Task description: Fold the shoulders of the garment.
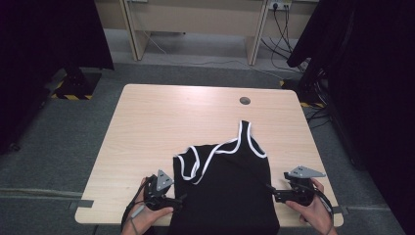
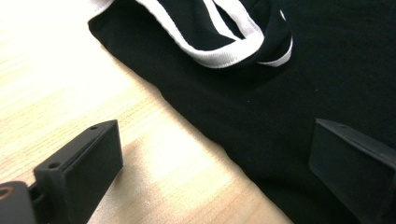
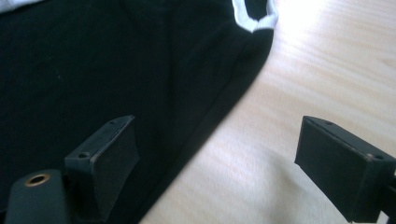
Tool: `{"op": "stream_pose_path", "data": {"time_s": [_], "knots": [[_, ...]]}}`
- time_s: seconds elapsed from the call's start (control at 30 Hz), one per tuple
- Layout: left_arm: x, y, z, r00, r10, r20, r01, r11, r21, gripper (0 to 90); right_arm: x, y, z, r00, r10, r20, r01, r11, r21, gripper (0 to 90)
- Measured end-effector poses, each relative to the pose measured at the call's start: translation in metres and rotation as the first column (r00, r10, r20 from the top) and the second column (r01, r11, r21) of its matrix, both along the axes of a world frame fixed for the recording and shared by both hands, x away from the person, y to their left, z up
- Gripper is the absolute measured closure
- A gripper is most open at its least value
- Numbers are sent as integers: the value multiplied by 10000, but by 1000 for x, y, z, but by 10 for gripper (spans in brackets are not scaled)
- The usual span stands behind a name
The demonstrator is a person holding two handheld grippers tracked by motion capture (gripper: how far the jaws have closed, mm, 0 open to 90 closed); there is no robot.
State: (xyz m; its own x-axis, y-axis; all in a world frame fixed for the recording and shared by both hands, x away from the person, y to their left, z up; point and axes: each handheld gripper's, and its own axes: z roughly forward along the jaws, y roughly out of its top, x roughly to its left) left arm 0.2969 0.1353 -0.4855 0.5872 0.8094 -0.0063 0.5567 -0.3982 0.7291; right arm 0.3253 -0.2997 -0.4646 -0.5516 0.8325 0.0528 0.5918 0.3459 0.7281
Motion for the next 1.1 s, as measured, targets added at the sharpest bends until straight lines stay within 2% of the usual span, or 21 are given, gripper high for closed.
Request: {"op": "stream_pose_path", "data": {"time_s": [0.1,0.3,0.37,0.4,0.43,0.47,0.5,0.7,0.97,1.1], "knots": [[2,1,0,9999,22,-168,-23,10000,-78,9,5,3,3,10000,16,14,-16,10000,81,135],[3,0,-1,9999,-8,-161,6,10000,-83,0,22,10,16,9996,78,261,-86,9994,326,139],[3,0,-1,9999,4,-156,-5,10000,-87,0,35,16,21,9984,271,501,-292,9987,416,134],[3,0,-1,9999,16,-158,-18,10000,-84,0,35,16,21,9984,271,501,-292,9987,416,134],[3,0,-1,9999,16,-159,-17,10000,-83,0,44,20,23,9978,375,547,-402,9979,498,134],[3,0,-1,9999,14,-162,-16,10000,-87,0,44,20,23,9978,375,547,-402,9979,498,134],[3,0,-1,9999,15,-163,-17,10000,-95,0,53,24,22,9981,372,489,-391,9985,392,135],[3,0,-1,9999,28,-158,-29,10000,-89,0,73,32,20,9986,281,440,-297,9989,372,139],[4,0,-1,9999,16,-165,-17,10000,-89,0,109,41,20,9994,133,308,-150,9984,538,162],[4,0,-1,9999,19,-165,-20,10000,-89,0,127,44,19,10000,-26,65,22,9978,662,187]]}}
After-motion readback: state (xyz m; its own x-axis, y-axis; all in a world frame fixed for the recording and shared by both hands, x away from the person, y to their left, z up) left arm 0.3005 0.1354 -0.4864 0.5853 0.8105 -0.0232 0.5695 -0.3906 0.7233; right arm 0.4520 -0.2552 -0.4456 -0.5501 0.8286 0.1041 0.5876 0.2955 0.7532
